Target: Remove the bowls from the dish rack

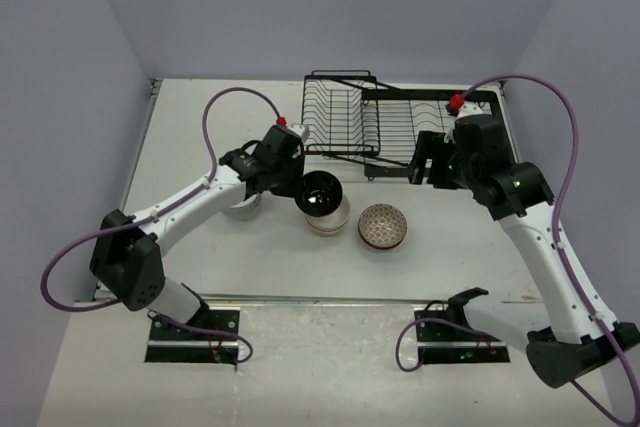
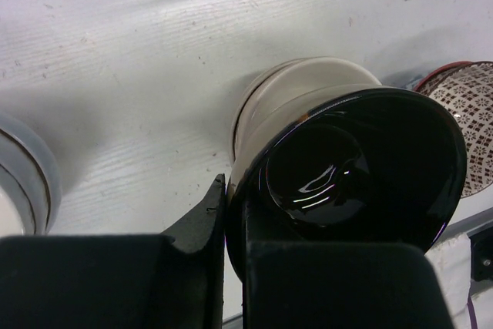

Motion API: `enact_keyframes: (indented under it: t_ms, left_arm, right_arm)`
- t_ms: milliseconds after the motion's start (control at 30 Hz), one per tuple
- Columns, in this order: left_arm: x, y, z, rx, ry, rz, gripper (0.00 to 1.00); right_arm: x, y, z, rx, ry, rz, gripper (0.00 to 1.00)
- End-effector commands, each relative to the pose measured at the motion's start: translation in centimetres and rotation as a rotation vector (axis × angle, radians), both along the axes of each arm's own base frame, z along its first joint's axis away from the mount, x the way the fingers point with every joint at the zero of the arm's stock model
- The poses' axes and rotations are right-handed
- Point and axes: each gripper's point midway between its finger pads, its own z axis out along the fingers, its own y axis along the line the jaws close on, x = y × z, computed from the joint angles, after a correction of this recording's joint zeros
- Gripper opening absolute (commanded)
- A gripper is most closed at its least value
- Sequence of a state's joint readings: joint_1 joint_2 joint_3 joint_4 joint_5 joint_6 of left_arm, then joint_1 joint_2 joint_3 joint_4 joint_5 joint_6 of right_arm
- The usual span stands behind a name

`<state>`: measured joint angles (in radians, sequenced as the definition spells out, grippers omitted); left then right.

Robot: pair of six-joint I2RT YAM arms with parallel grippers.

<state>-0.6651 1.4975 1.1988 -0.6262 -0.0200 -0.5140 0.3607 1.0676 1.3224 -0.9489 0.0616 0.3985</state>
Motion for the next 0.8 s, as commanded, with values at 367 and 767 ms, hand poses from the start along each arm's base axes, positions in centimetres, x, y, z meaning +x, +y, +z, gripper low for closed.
enact_keyframes:
  t_ms: [367,767]
  left_arm:
    - [1.0,-2.2,-1.0,-0.092,0.004,-0.024,0.0]
    - [0.7,-1.7,-1.9,-0.068,0.018,-0.018,0.16]
  right_arm:
    - [0.7,0.2,-0.5,-0.011,-0.023,0.024,0.77]
    - [0.8,0.5,-1.6,-0.017,-0.003,0.044,0.77]
